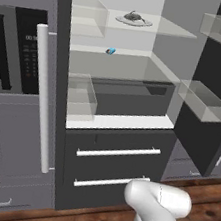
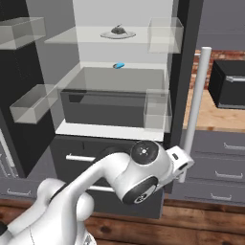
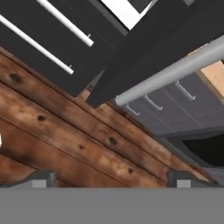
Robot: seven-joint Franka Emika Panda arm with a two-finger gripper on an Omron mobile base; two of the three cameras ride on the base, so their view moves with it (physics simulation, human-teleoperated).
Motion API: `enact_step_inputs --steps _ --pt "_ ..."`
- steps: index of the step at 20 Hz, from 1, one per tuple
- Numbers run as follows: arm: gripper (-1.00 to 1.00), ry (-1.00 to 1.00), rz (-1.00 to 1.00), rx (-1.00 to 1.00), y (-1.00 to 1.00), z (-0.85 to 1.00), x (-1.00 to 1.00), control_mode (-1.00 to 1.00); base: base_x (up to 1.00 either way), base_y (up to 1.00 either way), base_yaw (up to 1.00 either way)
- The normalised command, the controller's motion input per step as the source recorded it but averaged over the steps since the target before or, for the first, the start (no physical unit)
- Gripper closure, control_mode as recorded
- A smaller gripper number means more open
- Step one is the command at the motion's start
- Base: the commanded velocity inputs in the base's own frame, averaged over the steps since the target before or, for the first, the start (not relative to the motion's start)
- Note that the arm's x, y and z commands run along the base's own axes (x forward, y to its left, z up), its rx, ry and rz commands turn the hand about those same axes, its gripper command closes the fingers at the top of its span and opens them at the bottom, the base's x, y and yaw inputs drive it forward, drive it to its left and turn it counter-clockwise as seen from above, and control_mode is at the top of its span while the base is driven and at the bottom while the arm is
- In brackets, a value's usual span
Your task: Retrieve the fish from the fridge and place it on the saucepan with marinade on the stove.
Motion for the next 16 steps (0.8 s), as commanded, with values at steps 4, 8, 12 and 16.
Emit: enact_step_inputs --steps 4,8,12,16 --pt "-1.0 -0.01 -0.18 0.22 0.9 0.03 0.09 -1.0 0.0 0.0 0.0" --pt "-1.0 0.0 -0.3 0.14 1.0 0.26 0.0 -1.0 0.0 0.0 0.0" --pt "-1.0 -0.02 -0.31 0.07 0.98 0.0 0.0 -1.0 0.0 0.0 0.0" --pt "-1.0 0.02 -0.06 0.14 0.39 -0.31 0.04 -1.0 0.0 0.0 0.0"
